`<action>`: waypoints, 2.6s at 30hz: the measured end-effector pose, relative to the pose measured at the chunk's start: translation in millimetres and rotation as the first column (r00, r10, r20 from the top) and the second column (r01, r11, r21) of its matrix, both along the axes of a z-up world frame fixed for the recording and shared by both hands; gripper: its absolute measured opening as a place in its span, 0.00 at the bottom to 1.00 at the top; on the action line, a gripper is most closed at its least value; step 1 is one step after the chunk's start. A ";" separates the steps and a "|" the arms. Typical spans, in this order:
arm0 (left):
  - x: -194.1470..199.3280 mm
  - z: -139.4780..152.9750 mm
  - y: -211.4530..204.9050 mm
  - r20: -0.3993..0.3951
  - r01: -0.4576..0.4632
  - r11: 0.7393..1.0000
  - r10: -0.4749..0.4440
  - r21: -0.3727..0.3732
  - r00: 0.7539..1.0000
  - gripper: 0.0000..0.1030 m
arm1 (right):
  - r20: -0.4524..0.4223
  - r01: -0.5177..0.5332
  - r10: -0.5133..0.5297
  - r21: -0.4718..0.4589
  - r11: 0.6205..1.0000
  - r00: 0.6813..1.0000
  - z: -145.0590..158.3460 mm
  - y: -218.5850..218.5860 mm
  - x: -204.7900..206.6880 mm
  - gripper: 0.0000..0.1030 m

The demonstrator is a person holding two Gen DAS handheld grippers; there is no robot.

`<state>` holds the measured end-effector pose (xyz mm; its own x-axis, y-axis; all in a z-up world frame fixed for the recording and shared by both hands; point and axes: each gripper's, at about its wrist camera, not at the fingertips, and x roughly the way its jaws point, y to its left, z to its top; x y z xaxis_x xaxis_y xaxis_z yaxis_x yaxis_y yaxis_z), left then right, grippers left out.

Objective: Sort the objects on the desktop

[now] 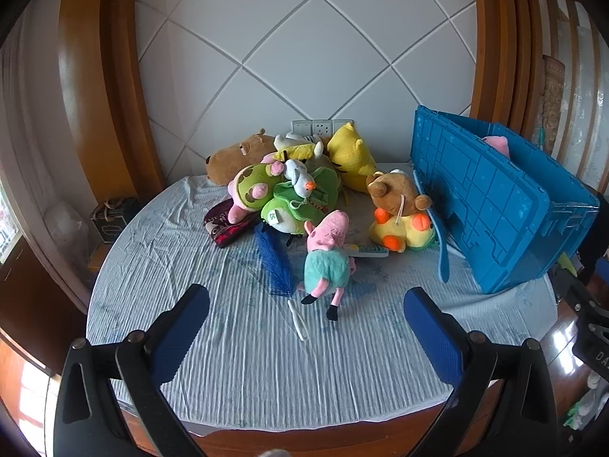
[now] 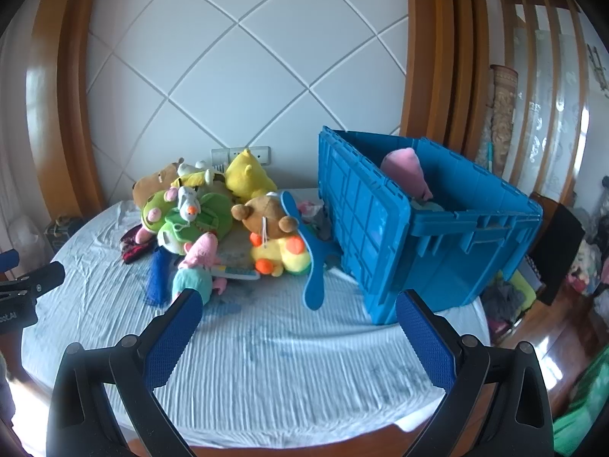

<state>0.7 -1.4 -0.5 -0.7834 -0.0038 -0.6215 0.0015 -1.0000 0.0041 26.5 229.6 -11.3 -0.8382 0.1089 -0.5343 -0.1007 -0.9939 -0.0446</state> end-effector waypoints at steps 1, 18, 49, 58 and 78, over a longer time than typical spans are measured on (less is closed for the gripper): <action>0.5 -0.3 -0.9 0.000 0.000 1.000 0.000 0.002 1.000 1.00 | 0.001 0.000 0.000 0.000 1.000 1.000 0.3 -0.2 -0.4 1.00; -0.8 -0.3 -0.1 0.006 0.013 1.000 -0.013 -0.005 1.000 1.00 | 0.017 0.008 -0.009 0.018 1.000 1.000 1.5 -4.8 -6.5 1.00; -2.6 -3.7 -5.6 0.019 0.004 1.000 -0.004 0.005 1.000 1.00 | 0.028 0.001 -0.001 0.007 1.000 1.000 -5.8 0.1 -3.9 1.00; -3.9 -6.3 -6.2 0.017 -0.011 1.000 0.011 0.001 1.000 1.00 | 0.035 -0.022 0.022 0.008 1.000 0.999 -8.3 -0.3 -11.3 1.00; -8.8 -15.9 -1.1 0.009 -0.048 0.999 0.048 0.001 0.999 1.00 | 0.071 -0.094 0.094 0.000 0.996 0.993 -20.2 -0.1 -31.0 1.00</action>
